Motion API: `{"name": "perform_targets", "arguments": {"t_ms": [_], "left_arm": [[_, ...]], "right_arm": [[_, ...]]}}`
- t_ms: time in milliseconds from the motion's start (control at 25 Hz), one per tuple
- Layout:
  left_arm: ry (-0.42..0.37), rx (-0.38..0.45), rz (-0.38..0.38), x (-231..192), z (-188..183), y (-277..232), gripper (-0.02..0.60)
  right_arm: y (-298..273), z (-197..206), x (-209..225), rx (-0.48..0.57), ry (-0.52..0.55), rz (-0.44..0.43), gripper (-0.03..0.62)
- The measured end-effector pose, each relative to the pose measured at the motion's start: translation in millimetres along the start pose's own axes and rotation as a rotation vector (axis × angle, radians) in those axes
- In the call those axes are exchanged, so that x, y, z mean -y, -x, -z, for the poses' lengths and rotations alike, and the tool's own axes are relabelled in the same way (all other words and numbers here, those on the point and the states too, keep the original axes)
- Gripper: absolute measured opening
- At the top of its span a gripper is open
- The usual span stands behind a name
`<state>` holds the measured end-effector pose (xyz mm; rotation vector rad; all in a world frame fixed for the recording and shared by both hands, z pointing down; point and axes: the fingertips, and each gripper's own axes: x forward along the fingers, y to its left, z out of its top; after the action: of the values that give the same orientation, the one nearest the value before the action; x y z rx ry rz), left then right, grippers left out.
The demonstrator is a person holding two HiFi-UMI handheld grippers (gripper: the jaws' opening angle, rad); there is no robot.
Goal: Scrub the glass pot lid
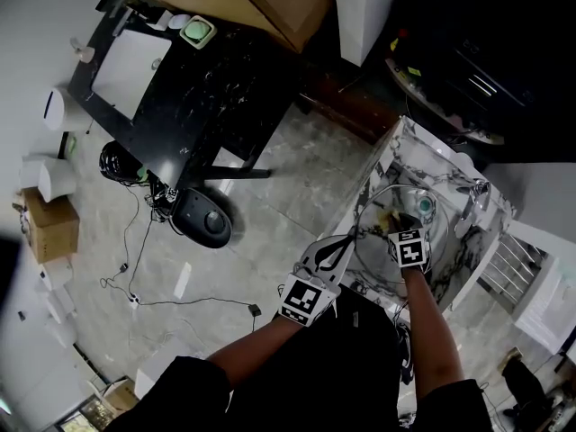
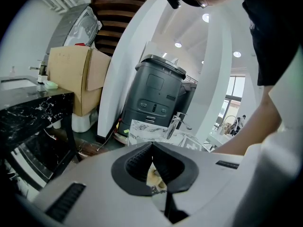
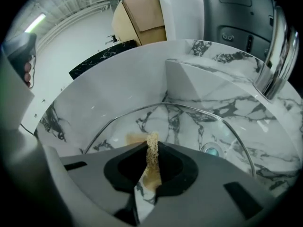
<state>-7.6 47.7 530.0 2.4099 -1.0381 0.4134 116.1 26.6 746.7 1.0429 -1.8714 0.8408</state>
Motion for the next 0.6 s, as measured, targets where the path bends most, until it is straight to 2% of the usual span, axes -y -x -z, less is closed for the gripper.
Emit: {"name": "perform_targets", "arguments": {"t_ms": [600], "left_arm": [[0.000,-0.011,0.021,23.4,1.6,-14.5,0.016]], "right_arm": [[9.9,6.8,31.0,0.043,0.000,0.068,0.061]]}}
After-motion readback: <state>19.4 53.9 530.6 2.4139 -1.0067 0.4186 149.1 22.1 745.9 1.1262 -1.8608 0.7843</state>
